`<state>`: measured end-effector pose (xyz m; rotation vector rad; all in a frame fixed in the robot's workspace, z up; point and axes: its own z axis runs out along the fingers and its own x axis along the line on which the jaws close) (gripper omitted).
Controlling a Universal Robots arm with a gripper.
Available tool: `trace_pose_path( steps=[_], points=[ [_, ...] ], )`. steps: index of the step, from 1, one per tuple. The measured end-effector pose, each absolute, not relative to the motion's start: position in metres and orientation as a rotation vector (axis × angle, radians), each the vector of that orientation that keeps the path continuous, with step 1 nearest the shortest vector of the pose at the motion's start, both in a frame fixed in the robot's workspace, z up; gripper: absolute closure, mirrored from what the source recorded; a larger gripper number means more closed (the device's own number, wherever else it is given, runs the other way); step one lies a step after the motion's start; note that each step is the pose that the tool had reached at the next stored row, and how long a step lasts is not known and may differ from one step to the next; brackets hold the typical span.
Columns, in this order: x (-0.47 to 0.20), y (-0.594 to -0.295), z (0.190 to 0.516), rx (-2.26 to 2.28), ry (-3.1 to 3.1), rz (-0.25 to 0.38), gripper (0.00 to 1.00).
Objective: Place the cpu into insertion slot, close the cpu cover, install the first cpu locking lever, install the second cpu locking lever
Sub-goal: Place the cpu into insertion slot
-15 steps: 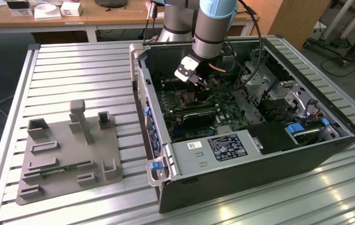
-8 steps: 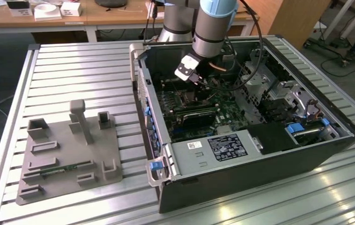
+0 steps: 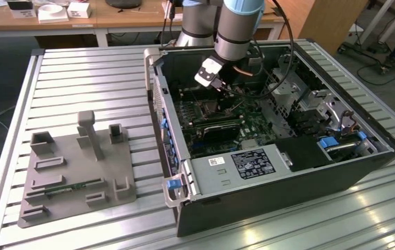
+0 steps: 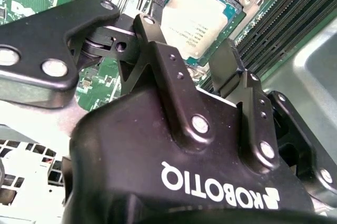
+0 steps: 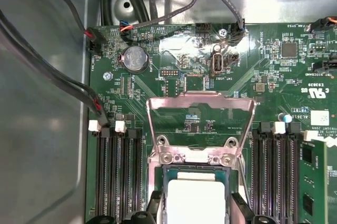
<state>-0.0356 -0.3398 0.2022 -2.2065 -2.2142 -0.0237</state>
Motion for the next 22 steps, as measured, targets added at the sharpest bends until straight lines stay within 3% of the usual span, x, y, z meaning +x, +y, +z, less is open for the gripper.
trace_pose_path(
  steps=[10, 12, 13, 18, 22],
  points=[
    [-0.0356, -0.3398, 0.204, -2.207, -2.214, -0.023, 0.4],
    [-0.0356, -0.3398, 0.2059, -2.207, -2.214, -0.023, 0.53],
    [-0.0356, -0.3398, 0.207, -2.207, -2.214, -0.023, 0.53],
    [-0.0355, -0.3397, 0.2092, -2.206, -2.214, -0.024, 0.76],
    [-0.0356, -0.3398, 0.2096, -2.206, -2.214, -0.024, 0.88]
  ],
)
